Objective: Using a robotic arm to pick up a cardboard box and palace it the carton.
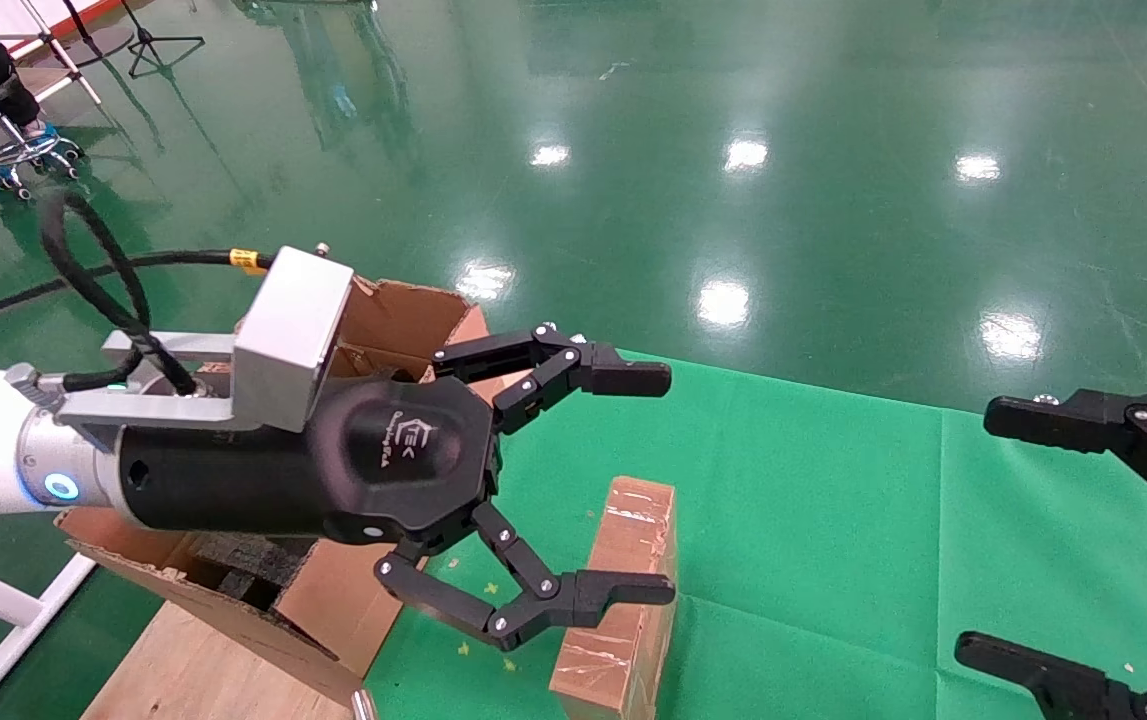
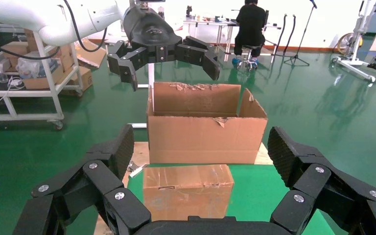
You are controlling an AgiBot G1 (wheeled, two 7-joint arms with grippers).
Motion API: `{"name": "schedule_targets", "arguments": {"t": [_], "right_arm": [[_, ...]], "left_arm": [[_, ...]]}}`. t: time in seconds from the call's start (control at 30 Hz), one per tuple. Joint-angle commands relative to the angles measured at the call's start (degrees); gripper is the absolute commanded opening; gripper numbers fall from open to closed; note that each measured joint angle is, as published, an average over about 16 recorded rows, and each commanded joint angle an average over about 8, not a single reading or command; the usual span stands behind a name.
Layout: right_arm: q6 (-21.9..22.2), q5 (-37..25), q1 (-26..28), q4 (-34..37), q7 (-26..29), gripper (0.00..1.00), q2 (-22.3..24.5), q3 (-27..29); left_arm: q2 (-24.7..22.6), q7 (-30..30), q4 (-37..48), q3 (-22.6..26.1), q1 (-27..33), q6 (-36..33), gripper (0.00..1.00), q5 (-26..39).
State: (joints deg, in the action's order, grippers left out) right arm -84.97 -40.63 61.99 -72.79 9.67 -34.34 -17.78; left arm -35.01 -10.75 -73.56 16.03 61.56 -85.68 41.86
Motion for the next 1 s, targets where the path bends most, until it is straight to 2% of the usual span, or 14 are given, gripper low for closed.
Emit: {"name": "schedule_targets", "arguments": {"t": [0.03,0.47,0.5,0.53,0.63,0.73,0.77,0.8,0.9,1.0], "right_arm": [[0.00,0.00,0.00,0.00,0.00,1.00,0.00,0.00],[0.00,0.00,0.00,0.00,0.00,0.99,0.00,0.00],[0.00,0.00,0.00,0.00,0.00,0.91,0.00,0.00],[0.00,0.00,0.00,0.00,0.00,0.80,0.00,0.00],[0.00,0.00,0.00,0.01,0.00,0.42,0.00,0.00],[0.00,0.00,0.01,0.01,-0.01,0.06,0.00,-0.01],[0.00,0.00,0.01,0.01,-0.01,0.01,0.00,-0.01],[0.00,0.00,0.01,0.01,-0.01,0.00,0.00,-0.01],[0.00,0.01,0.01,0.02,-0.01,0.00,0.00,-0.02],[0.00,0.00,0.01,0.02,-0.01,0.00,0.00,-0.01]], "left_arm": [[0.00,0.00,0.00,0.00,0.00,0.00,1.00,0.00],[0.01,0.00,-0.01,0.01,0.00,-0.01,1.00,0.03],[0.03,0.00,-0.03,0.04,0.00,-0.02,1.00,0.10],[0.07,0.00,-0.07,0.07,0.02,-0.03,1.00,0.20],[0.59,-0.38,-0.60,0.61,0.40,0.06,1.00,1.78],[1.46,-1.62,-1.87,2.10,2.35,0.26,1.00,6.16],[1.64,-2.29,-2.28,2.78,3.41,0.30,1.00,8.01],[1.74,-3.09,-2.64,3.53,4.60,0.32,1.00,9.95],[1.48,-5.49,-3.25,5.56,8.18,0.24,1.00,14.83],[0.78,-7.52,-3.32,6.98,10.84,-0.07,1.00,16.96]]}}
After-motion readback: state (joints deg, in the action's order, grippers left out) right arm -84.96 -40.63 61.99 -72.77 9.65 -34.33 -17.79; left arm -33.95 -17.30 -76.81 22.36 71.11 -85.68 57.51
